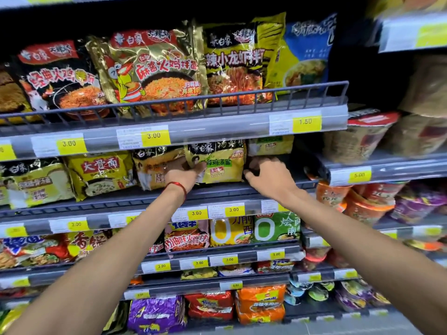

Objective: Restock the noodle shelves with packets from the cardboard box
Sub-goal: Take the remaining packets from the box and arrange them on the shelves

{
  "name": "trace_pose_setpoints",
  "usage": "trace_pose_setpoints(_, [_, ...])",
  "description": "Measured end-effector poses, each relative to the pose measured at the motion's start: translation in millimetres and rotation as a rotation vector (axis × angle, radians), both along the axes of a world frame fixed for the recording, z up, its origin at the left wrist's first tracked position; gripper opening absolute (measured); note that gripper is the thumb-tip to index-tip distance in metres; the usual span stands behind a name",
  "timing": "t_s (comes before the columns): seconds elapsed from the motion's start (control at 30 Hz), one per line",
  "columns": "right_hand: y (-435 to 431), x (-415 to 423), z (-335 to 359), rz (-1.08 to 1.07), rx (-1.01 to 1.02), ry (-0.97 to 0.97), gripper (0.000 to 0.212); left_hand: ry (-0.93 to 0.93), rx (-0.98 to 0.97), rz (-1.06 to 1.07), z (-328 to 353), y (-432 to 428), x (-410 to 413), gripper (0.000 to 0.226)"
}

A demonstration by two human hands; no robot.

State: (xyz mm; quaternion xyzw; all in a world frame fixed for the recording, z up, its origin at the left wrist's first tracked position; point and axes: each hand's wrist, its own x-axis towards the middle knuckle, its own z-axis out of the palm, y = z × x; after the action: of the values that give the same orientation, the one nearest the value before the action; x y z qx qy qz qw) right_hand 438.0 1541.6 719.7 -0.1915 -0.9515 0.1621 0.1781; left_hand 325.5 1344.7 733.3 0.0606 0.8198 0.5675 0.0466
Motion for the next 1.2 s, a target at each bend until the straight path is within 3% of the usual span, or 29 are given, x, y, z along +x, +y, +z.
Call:
trace_pose_setpoints(0.07, [2, 8, -3, 0.016, 0.041, -0.003, 0.035, 0.123, -0.060, -0.045, -1, 19, -7, 0.020])
trace_pose_setpoints(0.23, [2, 19, -10, 0.117, 0.144, 0.082, 0.045, 0.287, -0.483, 0.037, 5, 44, -22, 0.034])
trace_pose_setpoints(0.3, [0, 24, -12, 0.164, 0.195, 0.109, 0.046, 0.300, -0.544, 0.066, 3, 49, -27, 0.040])
trace_pose_setpoints(0.47, [-5, 30, -18, 0.250, 0.230, 0.121, 0.045, 0.309, -0.470, 0.116, -8, 56, -35, 0.033])
trace_pose_setpoints(0.67, [-11, 30, -15, 0.279, 0.187, 0.087, 0.043, 0.263, -0.394, 0.105, -9, 54, -20, 0.058])
trace_pose_setpoints(0.77, [-17, 31, -10, 0.299, 0.177, 0.047, 0.043, 0.258, -0.458, 0.075, -12, 47, -13, 0.070])
trace_pose_setpoints(0.97, [-36, 34, 4, 0.364, 0.192, 0.062, 0.035, 0.363, -0.383, 0.023, -5, 20, 24, 0.026])
trace_pose_setpoints(1.2, [-74, 37, 11, 0.492, 0.268, 0.068, 0.030, 0.536, -0.597, -0.158, -1, -55, 64, 0.025])
